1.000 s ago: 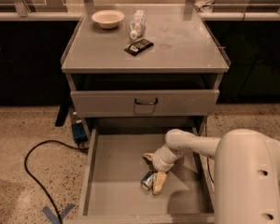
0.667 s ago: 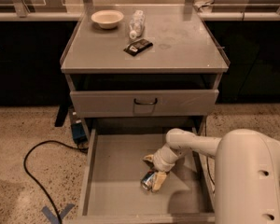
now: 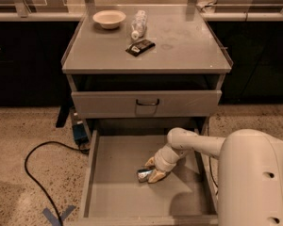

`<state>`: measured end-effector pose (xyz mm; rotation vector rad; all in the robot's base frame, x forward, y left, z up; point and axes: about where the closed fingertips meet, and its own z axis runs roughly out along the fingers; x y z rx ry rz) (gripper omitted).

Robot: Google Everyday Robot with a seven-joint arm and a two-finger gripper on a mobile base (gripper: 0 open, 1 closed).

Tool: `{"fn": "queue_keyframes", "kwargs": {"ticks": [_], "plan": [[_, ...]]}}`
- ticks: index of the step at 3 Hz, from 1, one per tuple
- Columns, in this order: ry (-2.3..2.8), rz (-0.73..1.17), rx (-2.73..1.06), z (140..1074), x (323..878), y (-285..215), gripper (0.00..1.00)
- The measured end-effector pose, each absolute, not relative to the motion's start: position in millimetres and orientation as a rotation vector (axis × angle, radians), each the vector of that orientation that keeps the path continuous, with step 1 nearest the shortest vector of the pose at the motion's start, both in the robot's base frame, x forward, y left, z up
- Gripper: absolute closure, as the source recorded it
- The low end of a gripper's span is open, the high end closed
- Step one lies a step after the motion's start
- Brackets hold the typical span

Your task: Pick redbull can from middle drawer and place on counter

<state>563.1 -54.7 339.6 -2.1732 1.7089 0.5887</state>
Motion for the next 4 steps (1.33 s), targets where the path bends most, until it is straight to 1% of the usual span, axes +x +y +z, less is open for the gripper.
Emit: {"fn": "queue_keyframes", "kwargs": {"ticks": [1, 2, 4], "plan": [[1.709, 0.589, -2.173, 342.0, 563.1, -54.7, 0.88], [1.692, 0.579, -2.132, 361.2, 555.2, -65.4, 1.00], [1.312, 0.597, -1.918, 556.1, 517.4, -79.0, 1.00]]}}
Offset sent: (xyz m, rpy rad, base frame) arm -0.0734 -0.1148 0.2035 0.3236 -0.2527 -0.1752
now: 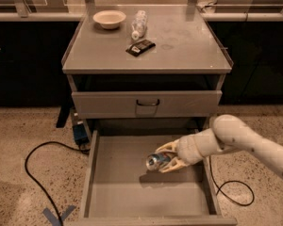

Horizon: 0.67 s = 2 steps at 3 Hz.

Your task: Pick redbull can from middle drawer and place on counter

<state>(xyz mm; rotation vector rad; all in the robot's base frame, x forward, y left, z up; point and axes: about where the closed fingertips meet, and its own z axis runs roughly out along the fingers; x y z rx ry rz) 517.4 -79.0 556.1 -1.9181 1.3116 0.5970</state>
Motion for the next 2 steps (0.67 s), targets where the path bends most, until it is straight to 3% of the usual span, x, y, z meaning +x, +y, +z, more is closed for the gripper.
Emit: {"fn": "queue_keyframes", "kwargs": {"ticks": [2], "plan": [[1.070, 0.408, -1.824, 715.3, 526.0, -193.4, 1.00]]}}
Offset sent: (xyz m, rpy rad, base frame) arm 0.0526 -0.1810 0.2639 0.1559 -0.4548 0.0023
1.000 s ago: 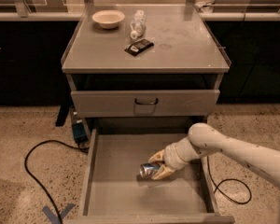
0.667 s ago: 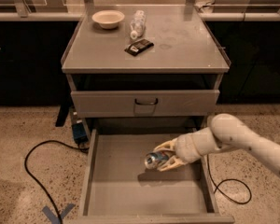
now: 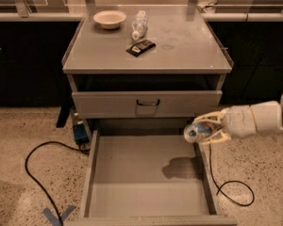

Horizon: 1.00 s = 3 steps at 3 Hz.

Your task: Pick redbull can from middle drawer and place on counter

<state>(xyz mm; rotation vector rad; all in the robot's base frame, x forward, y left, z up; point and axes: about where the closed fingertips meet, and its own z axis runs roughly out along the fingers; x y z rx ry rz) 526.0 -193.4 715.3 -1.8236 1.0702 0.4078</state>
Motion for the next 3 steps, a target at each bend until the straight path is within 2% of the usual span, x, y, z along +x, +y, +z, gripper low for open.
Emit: {"fn": "queue_keyframes", "kwargs": {"ticks": [1, 3], "plan": [[1.056, 0.330, -1.798, 746.0, 544.8, -215.2, 1.00], [1.044, 0.316, -1.804, 750.0, 548.3, -213.4, 1.00]]}}
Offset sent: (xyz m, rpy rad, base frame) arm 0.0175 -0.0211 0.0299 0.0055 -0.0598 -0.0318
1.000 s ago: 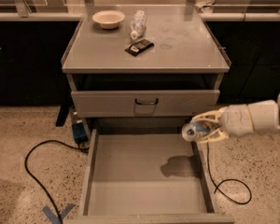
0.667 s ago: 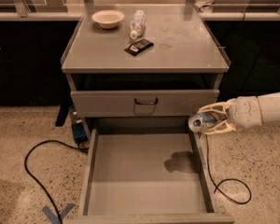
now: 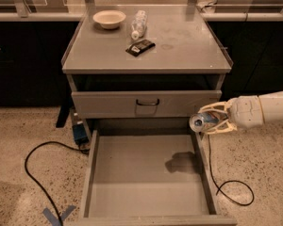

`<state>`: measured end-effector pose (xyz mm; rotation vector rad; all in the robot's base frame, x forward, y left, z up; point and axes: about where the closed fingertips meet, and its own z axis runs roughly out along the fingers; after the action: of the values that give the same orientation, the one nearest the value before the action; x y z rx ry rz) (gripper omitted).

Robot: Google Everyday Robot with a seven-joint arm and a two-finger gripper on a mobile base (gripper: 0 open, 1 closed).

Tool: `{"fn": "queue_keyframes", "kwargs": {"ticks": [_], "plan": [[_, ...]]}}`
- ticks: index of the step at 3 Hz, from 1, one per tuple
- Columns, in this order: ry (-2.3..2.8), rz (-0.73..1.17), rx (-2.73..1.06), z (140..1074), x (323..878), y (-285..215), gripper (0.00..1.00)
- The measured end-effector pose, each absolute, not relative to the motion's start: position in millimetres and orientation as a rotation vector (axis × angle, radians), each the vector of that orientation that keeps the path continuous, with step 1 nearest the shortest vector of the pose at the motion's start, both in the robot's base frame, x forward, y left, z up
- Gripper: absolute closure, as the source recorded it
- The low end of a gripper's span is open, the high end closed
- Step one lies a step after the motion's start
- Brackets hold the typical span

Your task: Pick redbull can from middle drawer and place on counter

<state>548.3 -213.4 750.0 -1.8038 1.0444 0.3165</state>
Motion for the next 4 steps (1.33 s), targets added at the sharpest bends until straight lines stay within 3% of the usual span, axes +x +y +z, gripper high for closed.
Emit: {"fn": "queue_keyframes", "kwargs": {"ticks": [4], "plan": [[0.487, 0.057, -1.688, 962.3, 654.6, -160.8, 1.00]]}}
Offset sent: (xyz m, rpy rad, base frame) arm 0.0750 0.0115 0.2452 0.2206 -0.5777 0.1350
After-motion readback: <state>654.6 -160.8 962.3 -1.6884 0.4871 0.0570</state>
